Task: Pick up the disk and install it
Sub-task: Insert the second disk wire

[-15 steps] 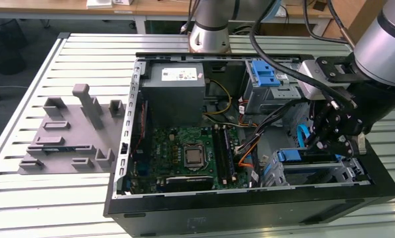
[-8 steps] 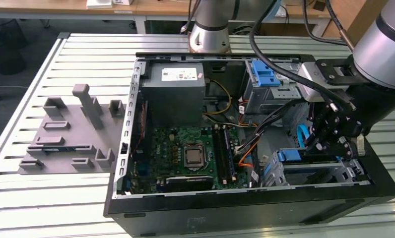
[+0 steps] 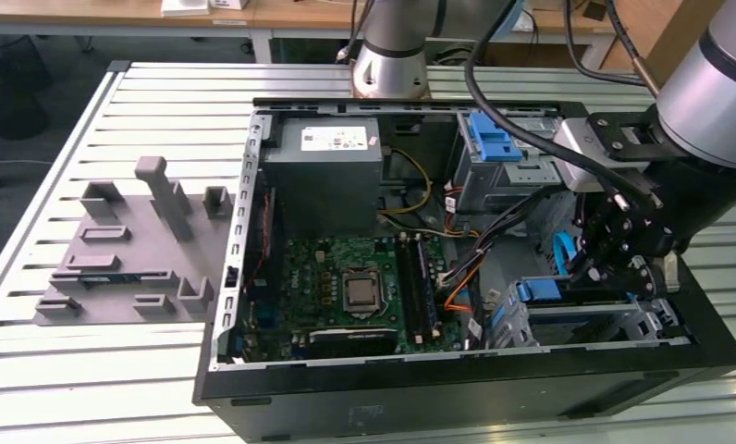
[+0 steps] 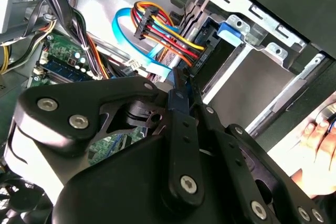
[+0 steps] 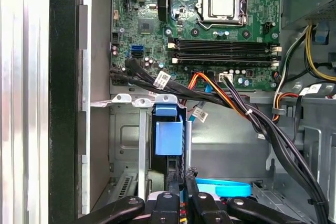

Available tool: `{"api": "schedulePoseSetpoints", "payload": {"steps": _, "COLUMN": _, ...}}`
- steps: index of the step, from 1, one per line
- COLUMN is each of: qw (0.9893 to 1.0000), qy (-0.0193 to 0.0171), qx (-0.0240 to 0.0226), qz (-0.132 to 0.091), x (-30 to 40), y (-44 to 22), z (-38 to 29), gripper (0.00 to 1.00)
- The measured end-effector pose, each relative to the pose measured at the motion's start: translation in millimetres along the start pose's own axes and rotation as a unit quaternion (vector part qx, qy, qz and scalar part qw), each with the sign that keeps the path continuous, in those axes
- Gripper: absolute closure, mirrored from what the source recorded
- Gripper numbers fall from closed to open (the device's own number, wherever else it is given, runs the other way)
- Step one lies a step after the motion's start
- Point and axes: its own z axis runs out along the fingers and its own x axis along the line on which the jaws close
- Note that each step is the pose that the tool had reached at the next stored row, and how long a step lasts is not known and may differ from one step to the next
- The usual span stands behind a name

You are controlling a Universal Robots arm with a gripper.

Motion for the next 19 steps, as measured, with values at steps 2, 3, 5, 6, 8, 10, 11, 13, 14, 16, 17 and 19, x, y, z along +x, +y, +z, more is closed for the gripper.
{"api": "schedulePoseSetpoints", "payload": {"steps": 2, "qw": 1.0000, "qy": -0.0001, "qx": 0.0000, "qz": 0.000, "x": 0.2, "y": 0.0, "z": 0.3, "gripper": 0.84}}
{"api": "schedulePoseSetpoints", "payload": {"steps": 3, "qw": 1.0000, "qy": 0.0000, "qx": 0.0000, "qz": 0.000, "x": 0.2, "y": 0.0, "z": 0.2, "gripper": 0.84}}
{"api": "schedulePoseSetpoints", "payload": {"steps": 5, "qw": 1.0000, "qy": 0.0000, "qx": 0.0000, "qz": 0.000, "x": 0.2, "y": 0.0, "z": -0.4, "gripper": 0.84}}
{"api": "schedulePoseSetpoints", "payload": {"steps": 6, "qw": 1.0000, "qy": 0.0001, "qx": 0.0000, "qz": 0.000, "x": 0.2, "y": -0.1, "z": -1.6, "gripper": 0.84}}
{"api": "schedulePoseSetpoints", "payload": {"steps": 8, "qw": 1.0000, "qy": 0.0000, "qx": -0.0001, "qz": 0.000, "x": 0.1, "y": -0.2, "z": -4.4, "gripper": 0.84}}
{"api": "schedulePoseSetpoints", "payload": {"steps": 10, "qw": 1.0000, "qy": -0.0002, "qx": -0.0001, "qz": 0.000, "x": 0.2, "y": -0.5, "z": -4.5, "gripper": 0.84}}
{"api": "schedulePoseSetpoints", "payload": {"steps": 11, "qw": 1.0000, "qy": -0.0001, "qx": -0.0001, "qz": 0.000, "x": 0.5, "y": -0.5, "z": -4.6, "gripper": 0.84}}
{"api": "schedulePoseSetpoints", "payload": {"steps": 13, "qw": 1.0000, "qy": -0.0001, "qx": -0.0001, "qz": 0.000, "x": 1.5, "y": -0.6, "z": -4.5, "gripper": 0.84}}
{"api": "schedulePoseSetpoints", "payload": {"steps": 14, "qw": 1.0000, "qy": -0.0001, "qx": -0.0001, "qz": 0.000, "x": 1.9, "y": -0.6, "z": -4.4, "gripper": 0.84}}
{"api": "schedulePoseSetpoints", "payload": {"steps": 16, "qw": 1.0000, "qy": -0.0001, "qx": -0.0001, "qz": 0.000, "x": 2.8, "y": -0.6, "z": -3.9, "gripper": 0.84}}
{"api": "schedulePoseSetpoints", "payload": {"steps": 17, "qw": 1.0000, "qy": -0.0002, "qx": -0.0001, "qz": 0.000, "x": 3.1, "y": -0.6, "z": -3.6, "gripper": 0.84}}
{"api": "schedulePoseSetpoints", "payload": {"steps": 19, "qw": 1.0000, "qy": 0.0000, "qx": -0.0001, "qz": 0.000, "x": 3.2, "y": -0.6, "z": -3.1, "gripper": 0.84}}
